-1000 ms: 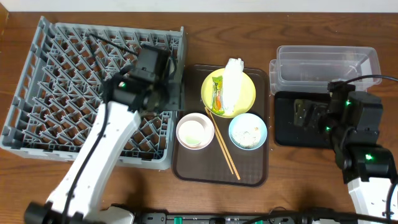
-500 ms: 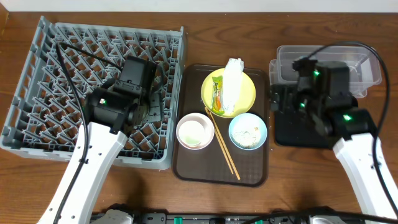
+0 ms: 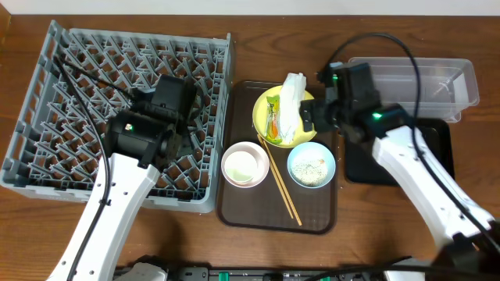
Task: Sort waste into correct bins and load items into the dishwasher
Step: 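Reach the right gripper to the yellow plate and grasp the white plastic wrap, then carry the white wrap into the clear container and open the right gripper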
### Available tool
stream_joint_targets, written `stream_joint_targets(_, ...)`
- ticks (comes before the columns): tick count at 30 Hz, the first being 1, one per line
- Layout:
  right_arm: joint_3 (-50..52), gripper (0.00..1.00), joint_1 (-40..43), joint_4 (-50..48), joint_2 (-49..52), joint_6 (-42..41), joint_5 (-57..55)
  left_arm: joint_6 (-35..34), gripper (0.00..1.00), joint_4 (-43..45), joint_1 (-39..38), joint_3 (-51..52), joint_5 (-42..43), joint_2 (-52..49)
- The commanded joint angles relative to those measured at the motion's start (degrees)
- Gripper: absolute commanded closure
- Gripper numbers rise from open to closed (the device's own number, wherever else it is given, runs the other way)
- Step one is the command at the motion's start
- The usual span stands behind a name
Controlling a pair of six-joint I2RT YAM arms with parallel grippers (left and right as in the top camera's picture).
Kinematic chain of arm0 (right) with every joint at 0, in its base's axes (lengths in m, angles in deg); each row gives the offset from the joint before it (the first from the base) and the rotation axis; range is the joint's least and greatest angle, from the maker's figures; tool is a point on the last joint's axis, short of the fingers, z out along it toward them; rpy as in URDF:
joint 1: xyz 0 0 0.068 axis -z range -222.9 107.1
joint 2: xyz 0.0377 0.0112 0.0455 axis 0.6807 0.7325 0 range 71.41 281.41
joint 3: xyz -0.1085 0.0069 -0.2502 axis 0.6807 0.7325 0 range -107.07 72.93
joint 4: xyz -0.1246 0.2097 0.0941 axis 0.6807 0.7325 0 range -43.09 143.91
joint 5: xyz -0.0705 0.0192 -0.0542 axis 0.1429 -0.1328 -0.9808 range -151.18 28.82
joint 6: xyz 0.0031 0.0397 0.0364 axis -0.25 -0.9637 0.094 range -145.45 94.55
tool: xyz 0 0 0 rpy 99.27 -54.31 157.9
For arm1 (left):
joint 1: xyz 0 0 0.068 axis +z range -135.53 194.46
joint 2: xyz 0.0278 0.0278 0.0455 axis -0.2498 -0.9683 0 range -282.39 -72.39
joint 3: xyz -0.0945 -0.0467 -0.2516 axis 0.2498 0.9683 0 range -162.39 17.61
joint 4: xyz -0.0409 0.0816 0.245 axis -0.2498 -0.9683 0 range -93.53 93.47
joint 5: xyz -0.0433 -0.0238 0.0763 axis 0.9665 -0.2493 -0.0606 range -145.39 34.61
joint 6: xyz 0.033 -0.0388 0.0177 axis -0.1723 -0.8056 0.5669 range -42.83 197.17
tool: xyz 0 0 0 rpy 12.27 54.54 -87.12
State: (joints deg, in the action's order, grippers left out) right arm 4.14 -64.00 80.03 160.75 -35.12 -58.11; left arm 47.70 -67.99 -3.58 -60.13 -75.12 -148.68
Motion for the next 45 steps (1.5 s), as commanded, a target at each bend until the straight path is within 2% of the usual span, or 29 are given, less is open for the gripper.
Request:
stream_joint_targets(1,-1.9,0.09,-2.1,-2.5,3.8,-1.7,-3.3,-4.3,0.3,-0.8,0.3,-1.0,-4.8,-0.1)
stream_joint_targets(12,-1.9,0.11,-3.7,-7.0,12.1,-7.1,-4.8,-4.9,0.29,-1.2,0.3,-0.9,-5.5,-0.1)
stream_joint_targets(18,-1.9,0.13,-3.7,-7.1,14.0,-7.1,-5.1,-5.2,0.25,-1.2,0.3,-0.9,-7.1,-0.1)
stream_joint_targets(30,-1.9,0.14,-3.7,-8.2,16.9,-11.2,-7.8,-5.2,0.25,-1.2,0.3,-0.9,-7.1,-0.1)
stream_joint_targets(37,-1.9,0.18,-3.7,-12.3,19.7,-13.5,-7.7,-5.2,0.24,-1.2,0.3,-0.9,-6.6,-0.1)
stream_joint_targets(45,-1.9,0.18,-5.6,-17.2,24.1,-15.6,-5.8,-5.2,0.24,-1.2,0.3,-0.9,-6.7,-0.1)
